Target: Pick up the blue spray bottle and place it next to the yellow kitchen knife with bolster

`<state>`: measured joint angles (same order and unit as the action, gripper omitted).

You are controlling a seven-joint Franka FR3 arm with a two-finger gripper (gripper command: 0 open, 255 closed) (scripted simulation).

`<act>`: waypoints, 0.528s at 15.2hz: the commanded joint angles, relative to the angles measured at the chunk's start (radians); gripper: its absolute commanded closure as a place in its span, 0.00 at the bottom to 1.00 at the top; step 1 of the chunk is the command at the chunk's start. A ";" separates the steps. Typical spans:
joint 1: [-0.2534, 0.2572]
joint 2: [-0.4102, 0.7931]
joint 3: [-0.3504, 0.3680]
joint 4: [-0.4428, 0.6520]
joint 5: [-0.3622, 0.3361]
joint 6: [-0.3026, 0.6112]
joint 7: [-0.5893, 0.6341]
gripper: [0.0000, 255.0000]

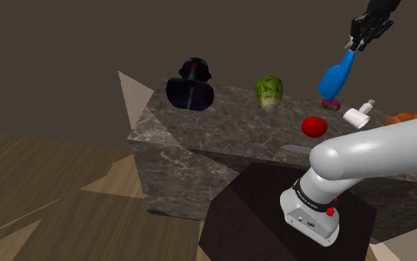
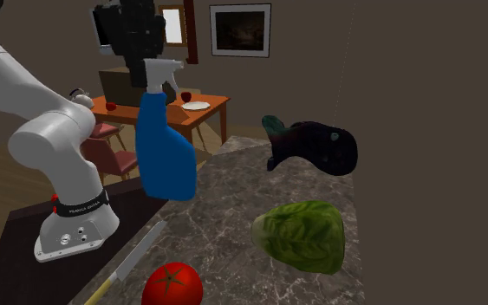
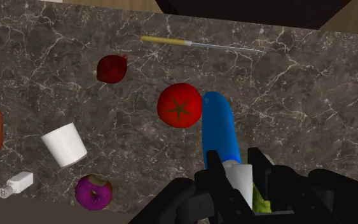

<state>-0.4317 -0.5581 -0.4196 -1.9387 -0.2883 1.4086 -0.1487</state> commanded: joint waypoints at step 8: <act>-0.062 -0.112 -0.089 0.054 -0.104 -0.119 -0.181 1.00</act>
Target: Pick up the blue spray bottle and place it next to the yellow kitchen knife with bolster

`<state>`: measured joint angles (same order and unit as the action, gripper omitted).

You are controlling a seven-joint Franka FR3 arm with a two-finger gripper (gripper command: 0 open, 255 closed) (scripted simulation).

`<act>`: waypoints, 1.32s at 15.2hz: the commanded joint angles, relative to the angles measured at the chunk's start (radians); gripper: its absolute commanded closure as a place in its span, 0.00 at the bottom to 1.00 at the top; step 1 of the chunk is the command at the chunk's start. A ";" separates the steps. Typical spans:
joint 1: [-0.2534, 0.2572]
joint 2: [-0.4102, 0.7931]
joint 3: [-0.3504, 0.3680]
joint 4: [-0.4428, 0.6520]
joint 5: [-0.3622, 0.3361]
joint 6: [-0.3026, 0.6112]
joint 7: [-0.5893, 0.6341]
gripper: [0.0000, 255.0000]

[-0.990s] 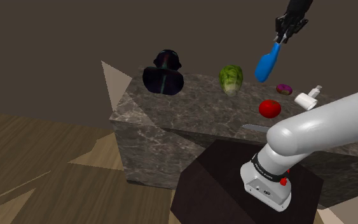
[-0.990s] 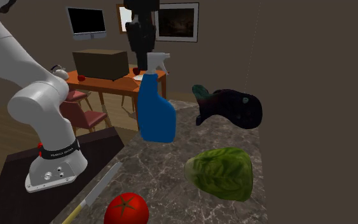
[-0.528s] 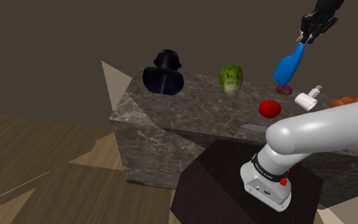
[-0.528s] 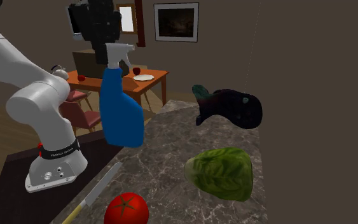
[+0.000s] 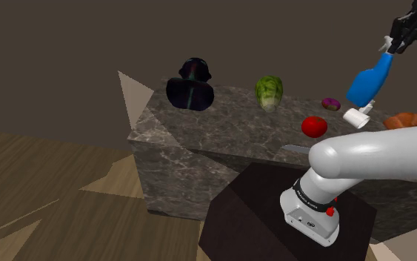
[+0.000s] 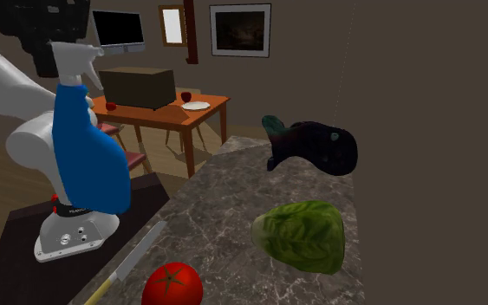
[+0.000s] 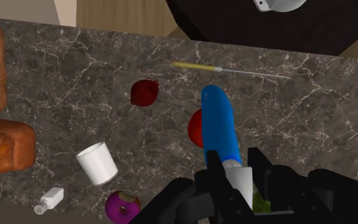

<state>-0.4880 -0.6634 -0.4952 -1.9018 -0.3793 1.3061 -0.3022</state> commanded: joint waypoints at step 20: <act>-0.060 -0.102 -0.180 0.071 -0.171 -0.066 -0.280 1.00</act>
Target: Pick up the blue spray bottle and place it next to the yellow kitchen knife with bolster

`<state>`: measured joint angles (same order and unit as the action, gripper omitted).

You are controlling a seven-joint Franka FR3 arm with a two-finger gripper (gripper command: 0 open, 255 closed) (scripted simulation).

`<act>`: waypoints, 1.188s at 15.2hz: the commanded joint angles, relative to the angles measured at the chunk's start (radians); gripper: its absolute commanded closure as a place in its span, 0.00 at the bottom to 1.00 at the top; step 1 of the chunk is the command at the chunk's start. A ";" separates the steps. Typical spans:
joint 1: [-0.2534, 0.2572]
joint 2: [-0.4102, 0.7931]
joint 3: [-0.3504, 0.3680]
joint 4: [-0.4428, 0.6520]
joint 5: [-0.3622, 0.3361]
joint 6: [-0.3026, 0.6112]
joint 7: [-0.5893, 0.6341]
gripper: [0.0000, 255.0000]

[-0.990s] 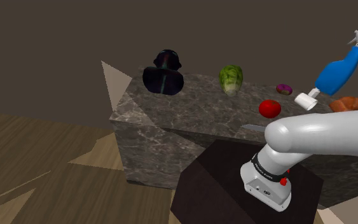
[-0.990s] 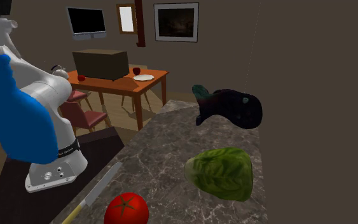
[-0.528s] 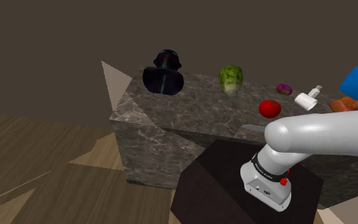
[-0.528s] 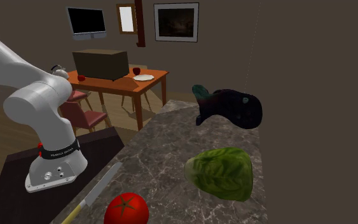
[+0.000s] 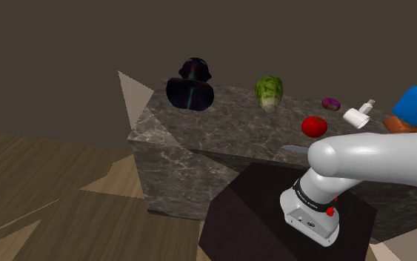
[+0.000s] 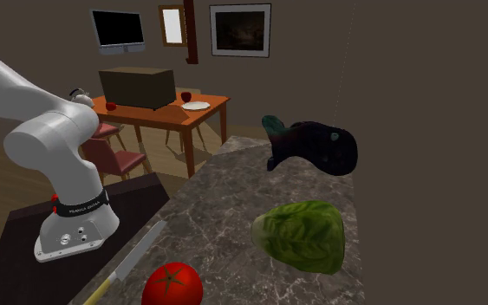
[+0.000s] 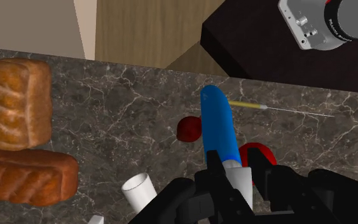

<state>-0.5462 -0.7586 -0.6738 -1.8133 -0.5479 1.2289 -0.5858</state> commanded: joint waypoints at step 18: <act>-0.051 -0.134 -0.048 -0.324 -0.070 0.194 0.065 1.00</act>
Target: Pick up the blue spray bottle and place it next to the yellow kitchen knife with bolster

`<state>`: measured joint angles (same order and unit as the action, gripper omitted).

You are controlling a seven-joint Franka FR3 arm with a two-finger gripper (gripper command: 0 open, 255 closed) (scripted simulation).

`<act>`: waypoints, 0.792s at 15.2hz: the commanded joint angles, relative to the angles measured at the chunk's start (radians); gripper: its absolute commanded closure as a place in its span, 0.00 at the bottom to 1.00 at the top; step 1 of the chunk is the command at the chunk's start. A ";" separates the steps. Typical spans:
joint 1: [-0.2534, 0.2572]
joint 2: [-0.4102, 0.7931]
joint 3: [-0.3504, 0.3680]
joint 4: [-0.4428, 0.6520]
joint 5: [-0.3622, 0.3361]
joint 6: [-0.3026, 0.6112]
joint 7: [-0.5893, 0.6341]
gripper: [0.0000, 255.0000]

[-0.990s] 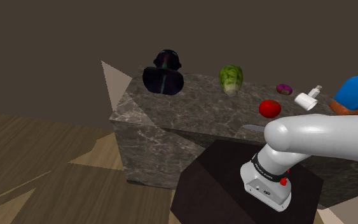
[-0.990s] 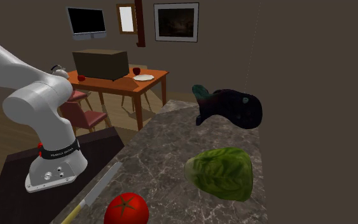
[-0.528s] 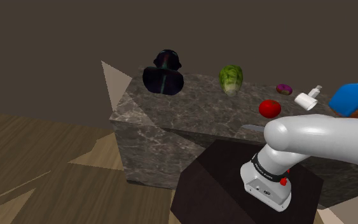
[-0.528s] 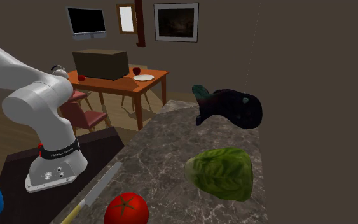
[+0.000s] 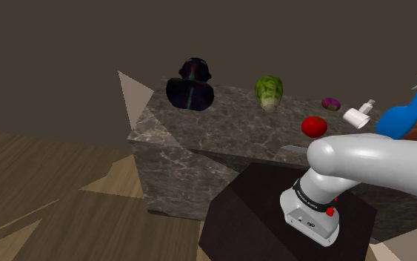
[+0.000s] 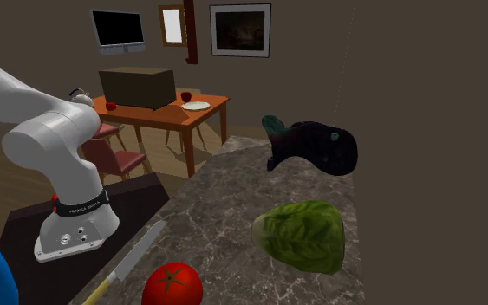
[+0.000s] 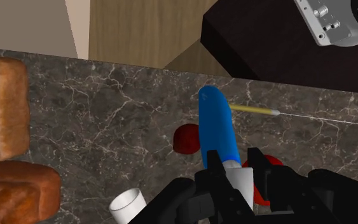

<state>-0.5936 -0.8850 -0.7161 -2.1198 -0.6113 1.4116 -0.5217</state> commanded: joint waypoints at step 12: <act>-0.030 -0.059 -0.067 -0.185 -0.066 0.134 0.032 1.00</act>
<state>-0.6224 -0.9417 -0.7746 -2.2920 -0.6709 1.5326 -0.4917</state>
